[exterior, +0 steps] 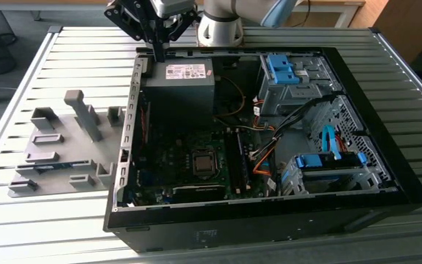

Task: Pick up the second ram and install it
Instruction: 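Reach for the second ram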

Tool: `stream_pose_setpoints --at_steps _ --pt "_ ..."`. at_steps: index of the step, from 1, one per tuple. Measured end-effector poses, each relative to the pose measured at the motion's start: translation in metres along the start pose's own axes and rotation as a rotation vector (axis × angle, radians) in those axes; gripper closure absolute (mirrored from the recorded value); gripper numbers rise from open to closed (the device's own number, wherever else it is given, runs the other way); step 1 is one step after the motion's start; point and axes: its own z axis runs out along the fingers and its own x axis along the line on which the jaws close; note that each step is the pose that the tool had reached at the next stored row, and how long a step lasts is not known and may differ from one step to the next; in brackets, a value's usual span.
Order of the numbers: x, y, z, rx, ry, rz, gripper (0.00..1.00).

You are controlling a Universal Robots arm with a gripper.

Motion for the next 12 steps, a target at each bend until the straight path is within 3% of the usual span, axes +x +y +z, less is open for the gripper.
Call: stream_pose_setpoints --at_steps 12 --pt "0.0042 -0.0003 0.0003 0.0 0.0 0.0 0.9"
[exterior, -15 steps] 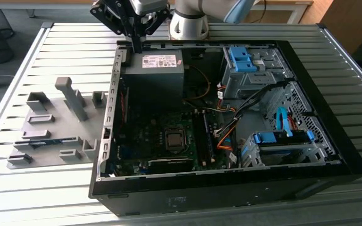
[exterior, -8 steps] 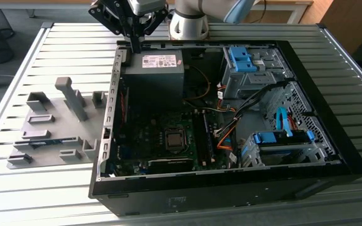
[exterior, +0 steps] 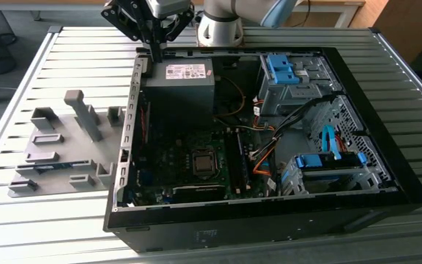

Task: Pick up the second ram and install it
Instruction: 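Reach for the second ram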

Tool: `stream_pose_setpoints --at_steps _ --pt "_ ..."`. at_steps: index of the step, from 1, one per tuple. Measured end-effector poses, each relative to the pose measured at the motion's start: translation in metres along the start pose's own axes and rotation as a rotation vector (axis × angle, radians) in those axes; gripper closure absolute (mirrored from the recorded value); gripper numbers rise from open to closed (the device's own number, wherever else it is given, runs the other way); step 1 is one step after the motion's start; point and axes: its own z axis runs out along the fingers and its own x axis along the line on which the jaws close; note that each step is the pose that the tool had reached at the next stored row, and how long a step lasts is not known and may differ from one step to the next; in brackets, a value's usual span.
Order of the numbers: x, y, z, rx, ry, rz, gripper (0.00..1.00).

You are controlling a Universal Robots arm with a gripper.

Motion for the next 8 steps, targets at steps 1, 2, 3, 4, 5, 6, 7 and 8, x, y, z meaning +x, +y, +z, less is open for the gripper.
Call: stream_pose_setpoints --at_steps 1,2,3,4,5,6,7,8 --pt "0.0003 0.0 0.0 0.0 0.0 0.0 0.9" --pt "0.0006 0.0 0.0 0.0 0.0 0.0 0.9" --pt "0.0009 -0.0001 0.0001 0.0001 0.0 0.0 0.9" --pt "0.0011 -0.0001 0.0001 0.0 0.0 0.0 0.9" --pt "0.0015 -0.0001 0.0001 0.0 0.0 0.0 0.9" --pt "0.0017 -0.0002 0.0002 0.0 0.0 0.0 0.9" --pt "0.002 -0.0002 0.0002 0.0 0.0001 0.0 0.9" --pt "0.0023 -0.0002 0.0002 0.0 0.0 0.0 0.9"
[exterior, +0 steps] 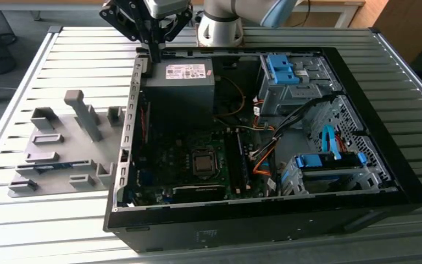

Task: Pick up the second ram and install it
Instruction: 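Reach for the second ram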

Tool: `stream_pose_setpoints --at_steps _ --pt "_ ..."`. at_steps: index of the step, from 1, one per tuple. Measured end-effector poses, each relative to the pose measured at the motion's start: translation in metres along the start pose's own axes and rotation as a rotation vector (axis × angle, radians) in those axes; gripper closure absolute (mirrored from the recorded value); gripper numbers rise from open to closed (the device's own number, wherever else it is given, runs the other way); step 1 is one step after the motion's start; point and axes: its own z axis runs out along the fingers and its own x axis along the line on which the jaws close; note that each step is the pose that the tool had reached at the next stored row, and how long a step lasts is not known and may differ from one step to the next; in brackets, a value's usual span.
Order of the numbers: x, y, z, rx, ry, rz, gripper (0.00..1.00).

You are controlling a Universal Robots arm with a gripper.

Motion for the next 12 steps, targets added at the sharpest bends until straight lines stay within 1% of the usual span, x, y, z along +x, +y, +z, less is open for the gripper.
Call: stream_pose_setpoints --at_steps 12 --pt "0.0035 -0.0003 0.0003 0.0 0.0 0.0 0.9"
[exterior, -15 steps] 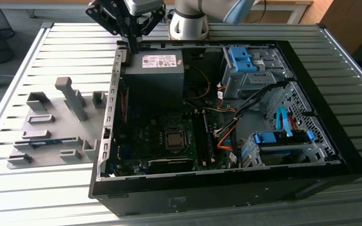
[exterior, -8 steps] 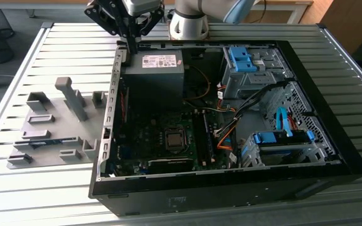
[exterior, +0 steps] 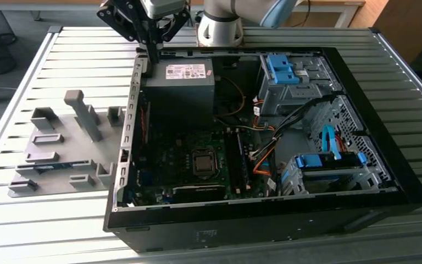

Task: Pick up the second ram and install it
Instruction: 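Reach for the second ram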

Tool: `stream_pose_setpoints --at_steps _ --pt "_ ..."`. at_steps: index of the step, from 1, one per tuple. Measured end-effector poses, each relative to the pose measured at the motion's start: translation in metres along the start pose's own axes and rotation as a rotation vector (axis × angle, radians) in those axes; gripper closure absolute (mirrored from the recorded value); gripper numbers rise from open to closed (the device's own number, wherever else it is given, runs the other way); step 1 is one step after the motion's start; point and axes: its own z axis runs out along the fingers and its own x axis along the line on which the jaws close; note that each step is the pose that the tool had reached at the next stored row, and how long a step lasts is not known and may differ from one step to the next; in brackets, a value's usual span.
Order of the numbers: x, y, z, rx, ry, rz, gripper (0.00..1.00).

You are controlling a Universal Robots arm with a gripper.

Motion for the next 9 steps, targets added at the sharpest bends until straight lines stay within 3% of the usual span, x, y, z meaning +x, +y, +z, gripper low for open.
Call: stream_pose_setpoints --at_steps 9 --pt "0.003 -0.0002 0.0001 0.0 0.0 0.0 0.9"
